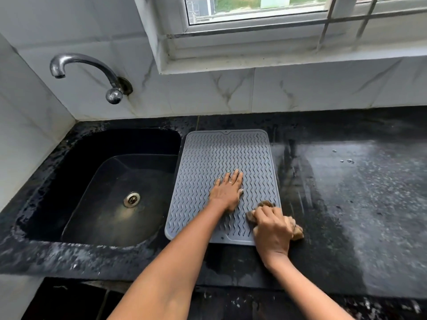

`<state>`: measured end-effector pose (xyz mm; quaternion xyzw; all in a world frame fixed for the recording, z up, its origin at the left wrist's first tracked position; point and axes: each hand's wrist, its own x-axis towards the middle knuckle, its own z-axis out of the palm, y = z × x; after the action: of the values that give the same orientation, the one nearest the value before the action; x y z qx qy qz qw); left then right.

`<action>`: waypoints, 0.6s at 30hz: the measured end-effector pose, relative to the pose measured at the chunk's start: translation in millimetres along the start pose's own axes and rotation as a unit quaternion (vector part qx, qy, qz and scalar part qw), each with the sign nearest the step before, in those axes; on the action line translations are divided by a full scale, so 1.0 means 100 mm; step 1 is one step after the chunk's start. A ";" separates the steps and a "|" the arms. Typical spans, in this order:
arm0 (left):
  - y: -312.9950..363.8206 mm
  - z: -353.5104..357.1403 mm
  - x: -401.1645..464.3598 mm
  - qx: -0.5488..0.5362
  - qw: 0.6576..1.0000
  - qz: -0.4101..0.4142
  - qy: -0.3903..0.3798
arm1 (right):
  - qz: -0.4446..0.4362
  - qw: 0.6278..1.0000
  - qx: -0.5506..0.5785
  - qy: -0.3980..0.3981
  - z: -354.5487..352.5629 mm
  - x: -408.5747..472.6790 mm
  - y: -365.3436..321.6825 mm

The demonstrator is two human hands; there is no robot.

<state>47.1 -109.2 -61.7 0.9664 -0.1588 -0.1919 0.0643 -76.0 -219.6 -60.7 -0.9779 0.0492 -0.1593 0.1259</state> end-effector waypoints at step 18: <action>-0.08 -0.38 0.24 -0.021 0.993 0.007 0.116 | 0.022 0.989 0.146 0.022 -0.17 0.81 0.06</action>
<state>85.4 -107.1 -37.2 0.9793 -0.1531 -0.0813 0.1042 -5.5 -240.9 -22.3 -0.9442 0.0492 -0.1832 0.2694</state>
